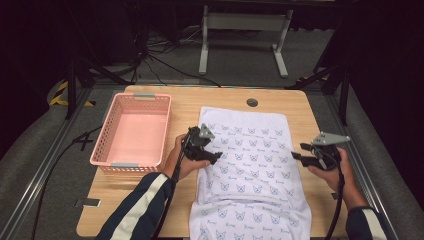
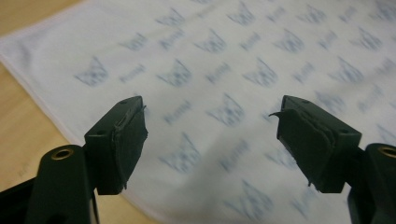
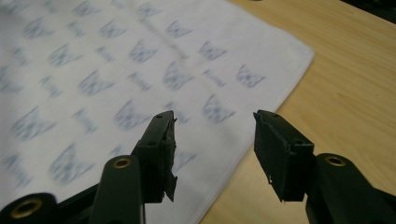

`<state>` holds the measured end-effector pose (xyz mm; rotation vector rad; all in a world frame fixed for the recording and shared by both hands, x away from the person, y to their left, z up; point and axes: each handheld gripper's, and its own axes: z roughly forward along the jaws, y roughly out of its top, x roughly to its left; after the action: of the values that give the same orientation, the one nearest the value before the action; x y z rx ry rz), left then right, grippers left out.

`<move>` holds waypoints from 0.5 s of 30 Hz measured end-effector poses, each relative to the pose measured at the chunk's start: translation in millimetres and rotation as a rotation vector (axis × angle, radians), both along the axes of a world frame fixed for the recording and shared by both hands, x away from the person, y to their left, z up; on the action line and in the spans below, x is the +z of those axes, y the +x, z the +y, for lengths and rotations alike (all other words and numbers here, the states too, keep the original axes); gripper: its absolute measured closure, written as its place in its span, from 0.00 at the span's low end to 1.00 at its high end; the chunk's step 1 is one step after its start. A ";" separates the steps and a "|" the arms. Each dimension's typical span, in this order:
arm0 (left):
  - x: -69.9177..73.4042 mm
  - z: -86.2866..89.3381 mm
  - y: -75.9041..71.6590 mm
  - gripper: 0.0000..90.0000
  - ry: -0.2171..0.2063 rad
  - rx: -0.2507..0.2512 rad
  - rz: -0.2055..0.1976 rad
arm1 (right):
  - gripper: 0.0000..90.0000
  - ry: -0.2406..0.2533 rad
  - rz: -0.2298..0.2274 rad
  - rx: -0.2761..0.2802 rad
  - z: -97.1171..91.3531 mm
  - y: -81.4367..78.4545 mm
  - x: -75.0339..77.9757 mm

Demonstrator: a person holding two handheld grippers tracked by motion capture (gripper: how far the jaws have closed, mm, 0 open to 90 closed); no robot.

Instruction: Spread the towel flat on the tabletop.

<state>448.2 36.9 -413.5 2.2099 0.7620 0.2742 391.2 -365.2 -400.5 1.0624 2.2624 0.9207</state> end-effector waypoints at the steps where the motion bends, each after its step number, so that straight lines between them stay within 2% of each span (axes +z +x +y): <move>1: -0.2 -1.6 10.5 0.28 0.011 0.019 -0.010 | 0.53 0.027 0.008 -0.031 -1.9 15.5 -1.1; 2: -1.2 -2.4 20.6 0.30 0.016 0.053 -0.011 | 0.53 0.017 0.014 -0.051 -2.5 27.4 -2.6; 3: -3.3 -2.3 31.7 0.31 0.008 0.081 0.008 | 0.55 0.009 0.000 -0.078 -2.9 38.2 -4.3; 5: -7.6 -0.7 52.0 0.31 0.041 0.168 0.013 | 0.55 0.031 0.009 -0.119 -1.7 60.2 -8.8; 6: -8.5 2.4 61.3 0.32 0.038 0.202 0.023 | 0.56 0.038 0.009 -0.144 -0.1 68.7 -10.5; 7: -8.5 2.4 61.3 0.32 0.038 0.202 0.023 | 0.56 0.038 0.009 -0.144 -0.1 68.7 -10.5; 9: -10.6 5.7 74.4 0.32 0.064 0.252 0.023 | 0.57 0.010 0.017 -0.155 6.3 85.0 -14.0; 10: -12.0 6.7 79.5 0.33 0.068 0.263 0.023 | 0.58 0.004 0.017 -0.170 9.7 92.9 -15.6; 11: -15.7 5.5 88.0 0.34 0.090 0.296 0.030 | 0.58 0.004 0.032 -0.178 14.4 102.7 -18.0; 12: -15.7 5.5 88.0 0.35 0.090 0.296 0.030 | 0.58 0.004 0.032 -0.178 14.4 102.7 -18.0; 13: -19.0 4.4 91.7 0.35 0.091 0.311 0.040 | 0.57 -0.021 0.035 -0.197 19.9 111.0 -22.4; 15: -27.0 -3.4 96.1 0.36 0.110 0.306 0.058 | 0.56 -0.044 0.051 -0.206 22.8 116.1 -27.9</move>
<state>544.4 33.6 -440.5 2.2066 1.1435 0.4119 507.3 -342.4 -428.4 1.2841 2.1530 0.7637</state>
